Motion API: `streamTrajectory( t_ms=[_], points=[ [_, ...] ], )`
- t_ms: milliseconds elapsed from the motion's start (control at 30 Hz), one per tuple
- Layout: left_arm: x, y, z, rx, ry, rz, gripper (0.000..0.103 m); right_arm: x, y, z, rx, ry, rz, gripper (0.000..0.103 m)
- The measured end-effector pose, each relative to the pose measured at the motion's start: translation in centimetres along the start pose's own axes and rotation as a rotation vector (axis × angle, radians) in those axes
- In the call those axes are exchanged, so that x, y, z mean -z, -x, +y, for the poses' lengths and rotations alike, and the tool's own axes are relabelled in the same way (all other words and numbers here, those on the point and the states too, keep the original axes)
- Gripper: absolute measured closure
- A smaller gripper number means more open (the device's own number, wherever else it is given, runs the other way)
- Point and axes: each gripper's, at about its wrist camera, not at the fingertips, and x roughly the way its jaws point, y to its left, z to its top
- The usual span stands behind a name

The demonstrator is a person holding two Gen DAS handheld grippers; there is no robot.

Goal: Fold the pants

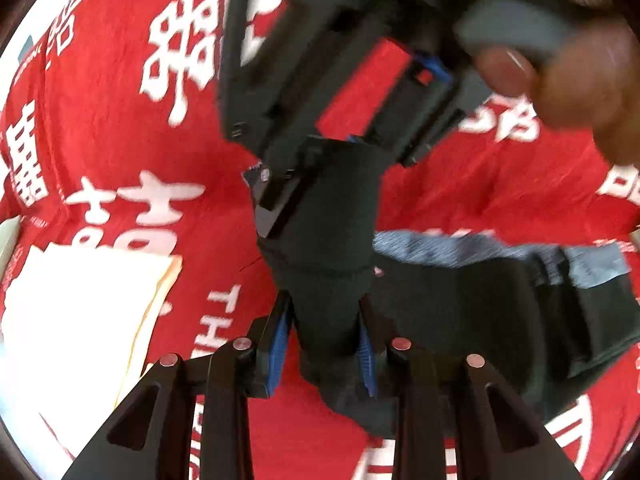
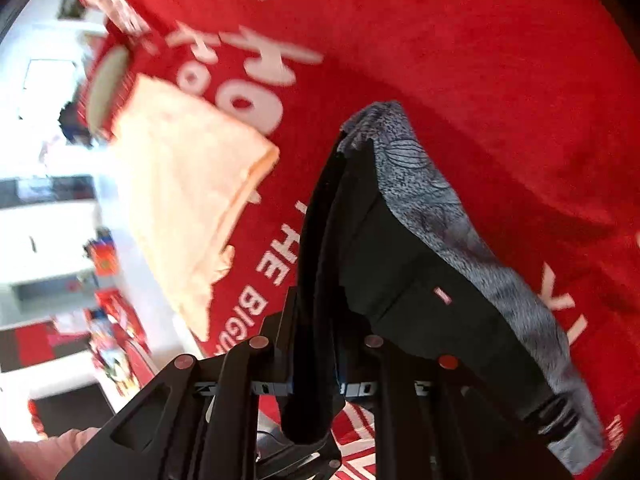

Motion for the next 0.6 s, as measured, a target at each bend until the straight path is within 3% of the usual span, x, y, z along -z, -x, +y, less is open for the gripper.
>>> streamTrajectory(
  t_ms=[267,467,600],
  points=[
    [-3.5,5.7,-7.0,0.138,-0.068,-0.088,0.071,8.9,10.6,-5.5,-0.160,-0.102,-0.282,0.087],
    [-4.3,8.7,-14.4,0.227,-0.172,-0.116,0.071,17.5,17.2,-11.0,-0.216,-0.200,-0.449,0.087],
    [-3.5,9.8,-20.3,0.276,-0.266,-0.112,0.071,23.3,19.3,-15.0,-0.234,-0.284,-0.530,0.087]
  ],
)
